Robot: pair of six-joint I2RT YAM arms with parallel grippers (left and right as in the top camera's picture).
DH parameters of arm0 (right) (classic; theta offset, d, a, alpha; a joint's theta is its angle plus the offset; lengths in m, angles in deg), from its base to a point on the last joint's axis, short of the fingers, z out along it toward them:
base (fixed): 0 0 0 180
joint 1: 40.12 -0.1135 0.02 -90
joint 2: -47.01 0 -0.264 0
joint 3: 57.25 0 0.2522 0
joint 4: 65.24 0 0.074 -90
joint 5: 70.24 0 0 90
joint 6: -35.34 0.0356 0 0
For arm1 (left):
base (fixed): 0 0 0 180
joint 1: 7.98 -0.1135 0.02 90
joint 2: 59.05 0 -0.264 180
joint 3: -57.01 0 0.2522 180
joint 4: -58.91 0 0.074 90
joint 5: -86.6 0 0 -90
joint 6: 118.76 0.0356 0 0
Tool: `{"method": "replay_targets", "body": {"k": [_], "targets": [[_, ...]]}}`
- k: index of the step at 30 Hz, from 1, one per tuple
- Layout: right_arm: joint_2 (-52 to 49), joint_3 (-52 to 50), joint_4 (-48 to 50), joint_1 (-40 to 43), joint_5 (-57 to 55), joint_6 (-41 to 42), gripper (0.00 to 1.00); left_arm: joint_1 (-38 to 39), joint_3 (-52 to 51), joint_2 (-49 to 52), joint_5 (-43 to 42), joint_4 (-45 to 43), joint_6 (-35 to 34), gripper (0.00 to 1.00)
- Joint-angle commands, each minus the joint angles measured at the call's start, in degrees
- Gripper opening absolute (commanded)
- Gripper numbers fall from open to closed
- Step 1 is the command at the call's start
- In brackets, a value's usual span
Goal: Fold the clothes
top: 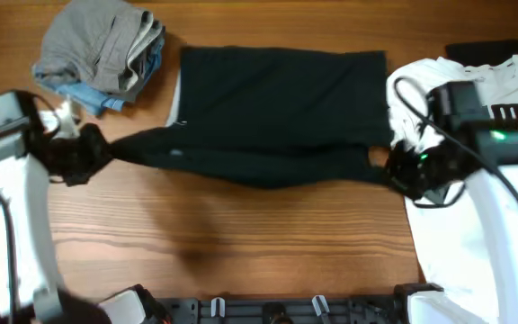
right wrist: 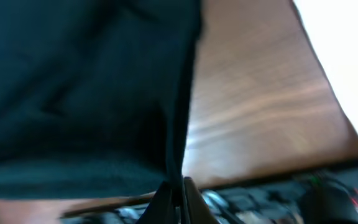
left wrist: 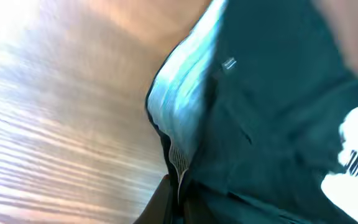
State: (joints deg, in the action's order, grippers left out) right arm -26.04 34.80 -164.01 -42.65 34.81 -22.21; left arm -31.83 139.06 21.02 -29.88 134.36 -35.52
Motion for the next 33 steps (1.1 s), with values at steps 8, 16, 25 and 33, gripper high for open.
{"method": "replay_targets", "body": {"k": [8,16,25,33], "targets": [[6.38,18.25,3.17,1.2,-0.22,-3.61,0.04,-2.51,4.7,-15.08,6.64,1.29,-1.38,0.04],[-8.52,18.03,2.97,1.2,-3.61,-4.0,0.04,-1.7,4.7,-13.64,7.91,1.6,-0.94,0.04],[-27.34,18.03,23.39,1.07,-3.3,-5.75,0.05,5.73,4.7,3.56,11.93,-3.52,-1.03,0.15],[-44.46,18.03,45.2,0.28,-2.1,-9.05,0.69,11.23,4.7,18.88,9.49,-19.37,-2.91,0.63]]}}
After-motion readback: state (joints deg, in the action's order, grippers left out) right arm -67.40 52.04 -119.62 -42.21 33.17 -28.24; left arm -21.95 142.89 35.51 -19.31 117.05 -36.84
